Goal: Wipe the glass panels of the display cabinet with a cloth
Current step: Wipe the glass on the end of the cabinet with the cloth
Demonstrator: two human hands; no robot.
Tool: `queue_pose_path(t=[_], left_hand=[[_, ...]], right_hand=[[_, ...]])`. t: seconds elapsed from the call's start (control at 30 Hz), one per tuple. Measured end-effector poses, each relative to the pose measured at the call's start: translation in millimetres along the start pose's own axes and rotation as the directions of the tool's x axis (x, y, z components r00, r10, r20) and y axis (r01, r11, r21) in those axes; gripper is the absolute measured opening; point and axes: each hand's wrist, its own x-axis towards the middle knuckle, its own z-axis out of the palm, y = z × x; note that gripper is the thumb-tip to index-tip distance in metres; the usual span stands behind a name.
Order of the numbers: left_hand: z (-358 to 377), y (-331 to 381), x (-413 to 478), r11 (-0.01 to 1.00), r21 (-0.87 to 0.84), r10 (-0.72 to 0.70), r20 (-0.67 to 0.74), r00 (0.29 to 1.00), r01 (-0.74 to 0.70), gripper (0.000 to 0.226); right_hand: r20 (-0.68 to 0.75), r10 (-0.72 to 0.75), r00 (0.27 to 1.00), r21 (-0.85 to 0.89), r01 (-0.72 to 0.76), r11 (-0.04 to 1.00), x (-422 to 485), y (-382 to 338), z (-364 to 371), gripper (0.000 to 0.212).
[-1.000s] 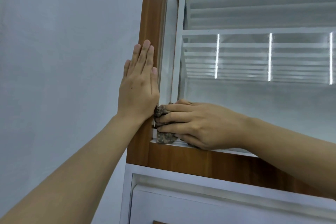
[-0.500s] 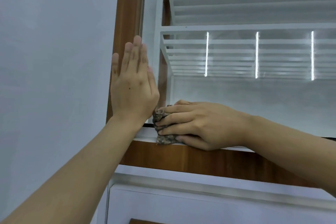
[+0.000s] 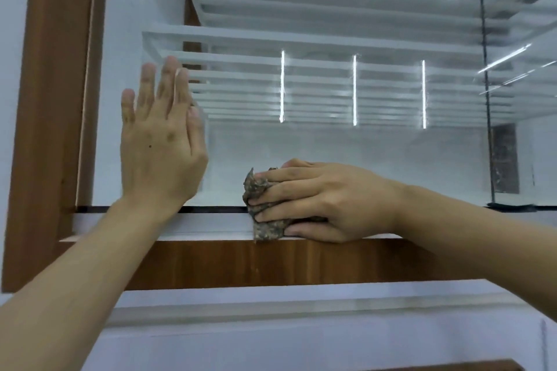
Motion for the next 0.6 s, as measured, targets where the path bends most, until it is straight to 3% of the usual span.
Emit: queue_pose_path(t=[0.27, 0.6], left_hand=[[31, 78, 17, 0.989, -0.053, 0.140, 0.020, 0.990, -0.138, 0.059], [53, 136, 17, 0.996, -0.040, 0.083, -0.017, 0.996, -0.083, 0.058]], right_hand=[[-0.048, -0.010, 0.999, 0.004, 0.011, 1.000, -16, 2, -4, 0.030], [-0.028, 0.072, 0.997, -0.031, -0.073, 0.997, -89, 14, -22, 0.032]])
